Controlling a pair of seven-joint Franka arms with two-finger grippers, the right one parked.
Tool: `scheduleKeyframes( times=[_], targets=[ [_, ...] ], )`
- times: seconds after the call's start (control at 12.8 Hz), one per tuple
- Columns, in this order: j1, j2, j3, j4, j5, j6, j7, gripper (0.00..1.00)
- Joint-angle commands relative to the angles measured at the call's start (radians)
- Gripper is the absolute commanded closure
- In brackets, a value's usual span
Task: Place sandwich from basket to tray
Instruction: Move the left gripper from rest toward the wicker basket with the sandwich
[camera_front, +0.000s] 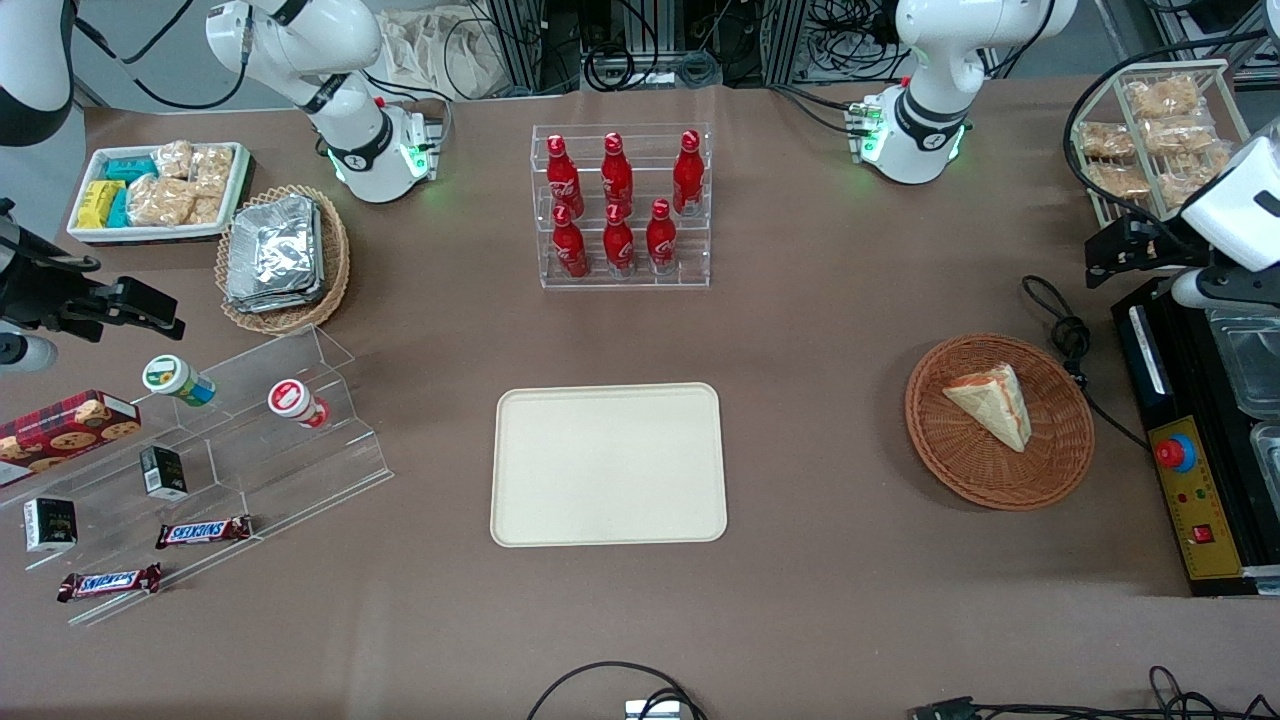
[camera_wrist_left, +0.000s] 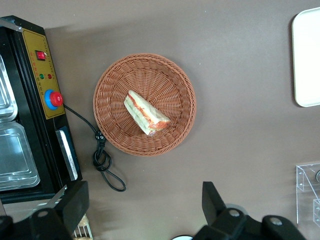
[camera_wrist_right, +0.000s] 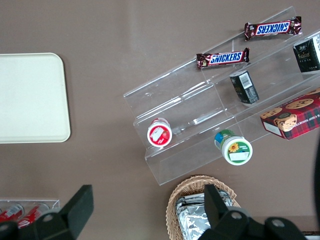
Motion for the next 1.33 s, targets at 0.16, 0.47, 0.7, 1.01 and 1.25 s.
scheduleKeyframes(
  times=[0.16,0.47,0.7,1.01,1.25],
  targets=[
    [0.003,-0.001,0.001,0.006,-0.001,-0.012,-0.002,0.00],
    [0.033,0.019,0.003,-0.032,0.004,0.002,-0.054,0.00],
    [0.073,0.002,0.001,-0.197,0.002,0.151,-0.151,0.00],
    [0.096,-0.015,0.003,-0.397,0.001,0.367,-0.326,0.00],
    [0.096,-0.017,0.001,-0.529,0.002,0.526,-0.479,0.00]
  ],
)
